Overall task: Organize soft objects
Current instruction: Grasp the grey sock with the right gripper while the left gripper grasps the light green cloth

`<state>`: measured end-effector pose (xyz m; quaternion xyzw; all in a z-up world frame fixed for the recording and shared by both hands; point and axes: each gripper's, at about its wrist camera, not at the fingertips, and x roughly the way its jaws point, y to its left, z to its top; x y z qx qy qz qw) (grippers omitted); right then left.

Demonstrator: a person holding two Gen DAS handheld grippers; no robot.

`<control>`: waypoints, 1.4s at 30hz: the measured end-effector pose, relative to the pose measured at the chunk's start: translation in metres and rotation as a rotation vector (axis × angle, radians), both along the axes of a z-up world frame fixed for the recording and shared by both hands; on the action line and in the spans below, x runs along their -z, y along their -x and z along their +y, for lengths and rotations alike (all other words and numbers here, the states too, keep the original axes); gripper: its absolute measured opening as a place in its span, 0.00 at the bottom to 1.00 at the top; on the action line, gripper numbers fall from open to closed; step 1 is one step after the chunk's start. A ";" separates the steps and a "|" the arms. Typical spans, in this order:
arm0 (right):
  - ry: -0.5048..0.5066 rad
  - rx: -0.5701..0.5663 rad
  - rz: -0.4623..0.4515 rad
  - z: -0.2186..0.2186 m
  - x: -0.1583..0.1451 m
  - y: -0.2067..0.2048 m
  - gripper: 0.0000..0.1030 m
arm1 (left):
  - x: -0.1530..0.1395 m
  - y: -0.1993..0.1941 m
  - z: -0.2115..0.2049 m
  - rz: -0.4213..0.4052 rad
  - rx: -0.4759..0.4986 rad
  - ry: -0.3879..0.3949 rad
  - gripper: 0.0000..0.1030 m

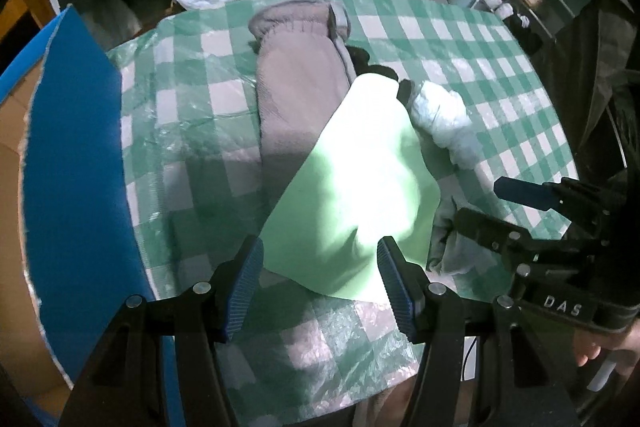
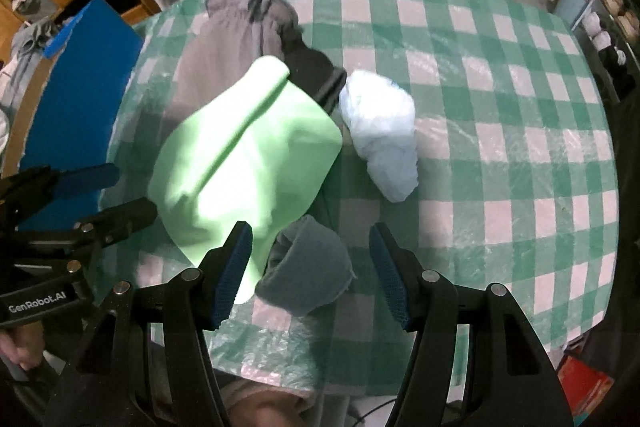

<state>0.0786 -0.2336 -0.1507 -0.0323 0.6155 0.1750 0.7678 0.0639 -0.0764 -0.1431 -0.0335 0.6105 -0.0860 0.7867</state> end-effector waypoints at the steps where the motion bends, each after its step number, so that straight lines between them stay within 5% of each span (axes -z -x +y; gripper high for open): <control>1: 0.002 -0.003 0.006 0.001 0.002 0.000 0.60 | 0.003 -0.001 -0.001 0.006 0.001 0.001 0.60; 9: 0.008 -0.019 0.039 0.002 0.015 0.002 0.59 | 0.017 -0.008 -0.008 0.035 0.002 0.006 0.61; 18: 0.021 0.002 0.075 -0.008 0.026 0.002 0.31 | 0.026 -0.011 -0.020 0.019 0.039 -0.010 0.60; 25: 0.037 0.049 0.060 -0.021 0.021 -0.003 0.30 | 0.026 -0.010 -0.022 -0.007 0.076 -0.051 0.16; 31: 0.056 0.068 0.028 -0.028 0.013 -0.005 0.27 | 0.022 -0.007 -0.020 -0.018 0.084 -0.040 0.07; 42: 0.074 0.077 0.007 -0.031 0.003 -0.005 0.27 | -0.003 0.016 0.004 -0.043 0.074 -0.058 0.05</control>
